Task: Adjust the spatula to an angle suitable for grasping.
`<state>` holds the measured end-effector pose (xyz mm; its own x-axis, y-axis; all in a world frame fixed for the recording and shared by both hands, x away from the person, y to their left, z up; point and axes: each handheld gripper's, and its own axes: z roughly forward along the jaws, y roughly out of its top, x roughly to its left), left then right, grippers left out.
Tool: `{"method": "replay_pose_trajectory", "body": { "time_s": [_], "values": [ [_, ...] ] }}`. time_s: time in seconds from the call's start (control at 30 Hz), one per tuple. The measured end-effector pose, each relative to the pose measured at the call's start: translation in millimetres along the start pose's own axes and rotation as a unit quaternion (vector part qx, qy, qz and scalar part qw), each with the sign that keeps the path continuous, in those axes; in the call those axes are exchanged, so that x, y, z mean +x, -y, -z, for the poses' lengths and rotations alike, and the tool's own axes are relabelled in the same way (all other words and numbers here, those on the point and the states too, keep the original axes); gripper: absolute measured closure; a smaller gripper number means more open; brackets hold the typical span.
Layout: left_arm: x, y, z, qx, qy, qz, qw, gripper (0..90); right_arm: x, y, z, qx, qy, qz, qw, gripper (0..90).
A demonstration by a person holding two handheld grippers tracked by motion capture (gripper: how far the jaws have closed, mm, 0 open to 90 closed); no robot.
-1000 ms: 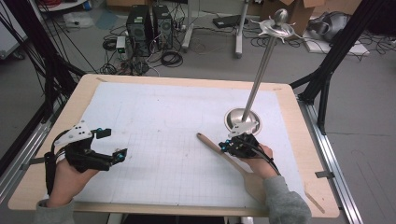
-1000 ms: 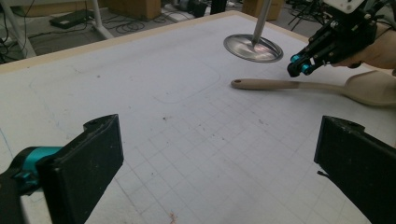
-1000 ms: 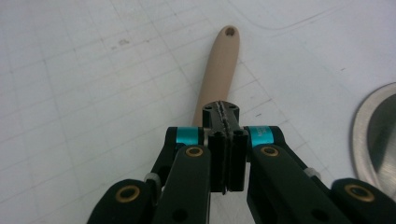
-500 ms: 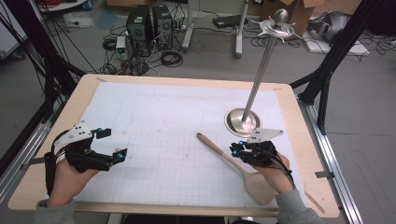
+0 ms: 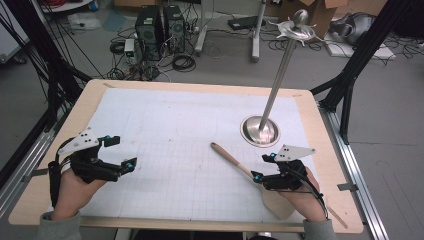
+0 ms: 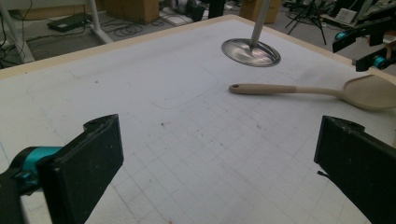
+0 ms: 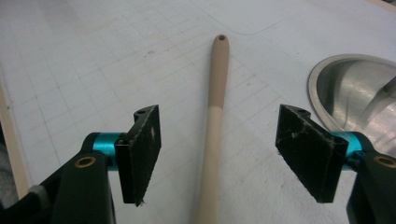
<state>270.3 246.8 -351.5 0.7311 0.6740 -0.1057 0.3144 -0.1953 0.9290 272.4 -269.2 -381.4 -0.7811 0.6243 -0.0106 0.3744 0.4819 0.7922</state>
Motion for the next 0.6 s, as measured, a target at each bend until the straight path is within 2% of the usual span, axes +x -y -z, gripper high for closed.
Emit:
{"method": "replay_pose_trajectory", "body": {
  "time_s": [0.03, 0.13, 0.27, 0.4, 0.5, 0.6],
  "values": [
    [-0.2, -0.8, -0.7, 0.0, 0.001, -0.001, 1.0, 1.7, 1.8, 0.5, 1.6, 0.001, 0.003, 0.005, 1.0, 29.5],
    [-1.3, -3.6, -2.3, -0.003, 0.006, -0.004, 1.0, 1.7, 2.8, 2.5, 5.4, -0.001, -0.019, 0.005, 0.9998, 27.8],
    [-3.1, -6.6, -5.3, -0.006, 0.014, -0.006, 0.9999, 1.7, 3.3, 4.5, 9.6, -0.003, -0.03, 0.004, 0.9995, 27.7],
    [-4.1, -7.3, -8.9, -0.004, 0.02, -0.009, 0.9998, 1.7, -0.5, 5.9, 10.8, -0.013, -0.014, -0.007, 0.9998, 27.8],
    [-4.3, -7.3, -7.7, -0.004, 0.02, -0.009, 0.9998, 1.7, -3.6, 6.1, 7.5, 0.004, 0.004, -0.01, 0.9999, 27.9],
    [-3.6, -7.3, -6.4, -0.005, 0.016, -0.009, 0.9998, 1.7, -2.3, 6.8, 3.2, 0.008, -0.005, -0.011, 0.9999, 28.1]
  ]
}}
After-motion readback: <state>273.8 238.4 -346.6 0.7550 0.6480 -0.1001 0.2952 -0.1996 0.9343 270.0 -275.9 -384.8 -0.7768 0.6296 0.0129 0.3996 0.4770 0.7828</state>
